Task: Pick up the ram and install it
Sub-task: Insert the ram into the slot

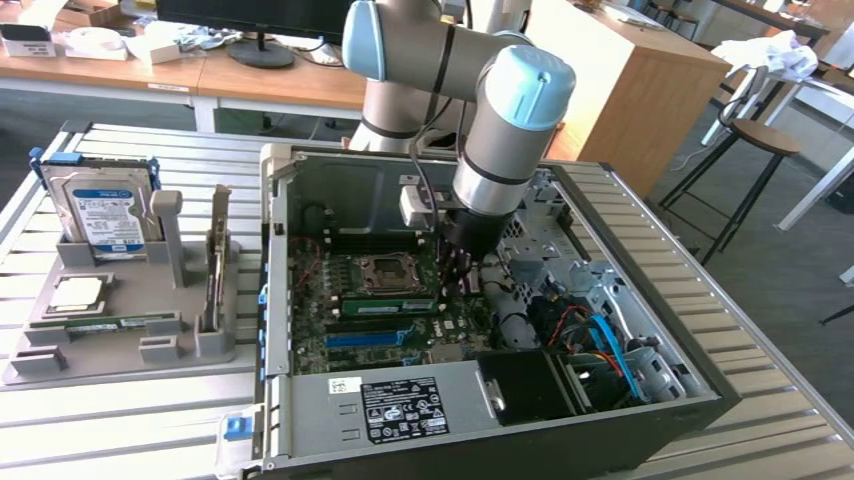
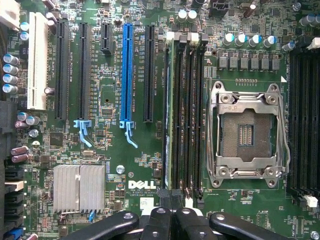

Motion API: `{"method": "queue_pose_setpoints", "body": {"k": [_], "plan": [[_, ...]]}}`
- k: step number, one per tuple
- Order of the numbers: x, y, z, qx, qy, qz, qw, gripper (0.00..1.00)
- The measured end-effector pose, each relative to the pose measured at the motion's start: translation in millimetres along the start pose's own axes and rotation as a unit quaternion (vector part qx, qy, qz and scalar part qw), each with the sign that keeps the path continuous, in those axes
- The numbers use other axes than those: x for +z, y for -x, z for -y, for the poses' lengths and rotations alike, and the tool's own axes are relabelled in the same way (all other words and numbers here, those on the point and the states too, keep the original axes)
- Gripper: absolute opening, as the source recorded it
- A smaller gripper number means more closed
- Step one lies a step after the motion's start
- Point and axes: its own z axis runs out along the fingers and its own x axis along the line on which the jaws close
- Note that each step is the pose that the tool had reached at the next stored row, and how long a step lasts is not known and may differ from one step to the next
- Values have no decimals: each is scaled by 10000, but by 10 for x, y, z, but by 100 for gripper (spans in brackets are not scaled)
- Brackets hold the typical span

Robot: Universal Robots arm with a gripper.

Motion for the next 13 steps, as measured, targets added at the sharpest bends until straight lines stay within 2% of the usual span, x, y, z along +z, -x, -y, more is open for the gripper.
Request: {"method": "queue_pose_setpoints", "body": {"k": [13], "plan": [[-3, 1, -1, 1, 0, 5, 10000, 10]]}}
